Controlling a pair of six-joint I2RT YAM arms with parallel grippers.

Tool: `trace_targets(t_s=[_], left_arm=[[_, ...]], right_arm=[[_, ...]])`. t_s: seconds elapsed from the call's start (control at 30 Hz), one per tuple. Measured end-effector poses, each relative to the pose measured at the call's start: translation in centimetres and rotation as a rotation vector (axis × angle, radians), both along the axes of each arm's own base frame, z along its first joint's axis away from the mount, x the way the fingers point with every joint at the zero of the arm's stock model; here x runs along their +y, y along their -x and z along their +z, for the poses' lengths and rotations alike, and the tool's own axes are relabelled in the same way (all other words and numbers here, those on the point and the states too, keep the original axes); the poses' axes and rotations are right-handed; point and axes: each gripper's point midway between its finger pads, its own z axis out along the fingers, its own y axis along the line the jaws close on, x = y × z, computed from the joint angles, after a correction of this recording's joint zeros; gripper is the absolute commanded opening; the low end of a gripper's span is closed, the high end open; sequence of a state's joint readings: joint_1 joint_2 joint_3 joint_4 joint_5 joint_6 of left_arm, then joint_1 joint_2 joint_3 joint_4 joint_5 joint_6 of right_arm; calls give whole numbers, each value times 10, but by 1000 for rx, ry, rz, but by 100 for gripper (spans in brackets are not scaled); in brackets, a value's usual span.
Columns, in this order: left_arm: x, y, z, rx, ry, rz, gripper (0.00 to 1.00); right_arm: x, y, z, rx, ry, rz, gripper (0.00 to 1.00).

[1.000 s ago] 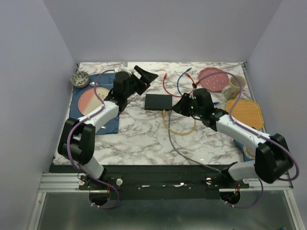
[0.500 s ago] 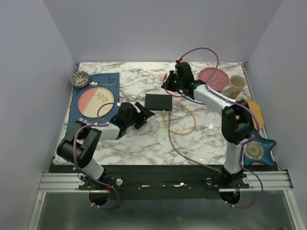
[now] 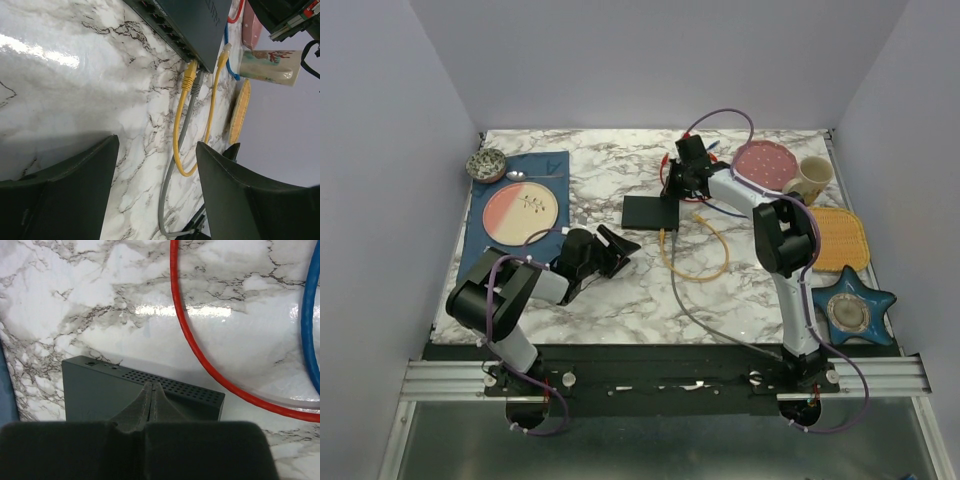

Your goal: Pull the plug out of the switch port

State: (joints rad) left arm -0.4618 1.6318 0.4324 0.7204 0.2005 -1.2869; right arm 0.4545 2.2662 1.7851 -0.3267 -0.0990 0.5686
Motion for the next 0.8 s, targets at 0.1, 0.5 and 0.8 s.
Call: trace_targets(t_s=[0.1,0.5,0.8], left_arm=[[-2,0,-1,-4,23,-2,77],[-21,-10,-3,-15,121,-45,71],[-45,-40,-5,-24,161,-65,61]], right_arm=[[0,2,-1,6,-1,6,1],[9,52,-7,57,-108,36,1],[8,65,-6,62,-112,36,1]])
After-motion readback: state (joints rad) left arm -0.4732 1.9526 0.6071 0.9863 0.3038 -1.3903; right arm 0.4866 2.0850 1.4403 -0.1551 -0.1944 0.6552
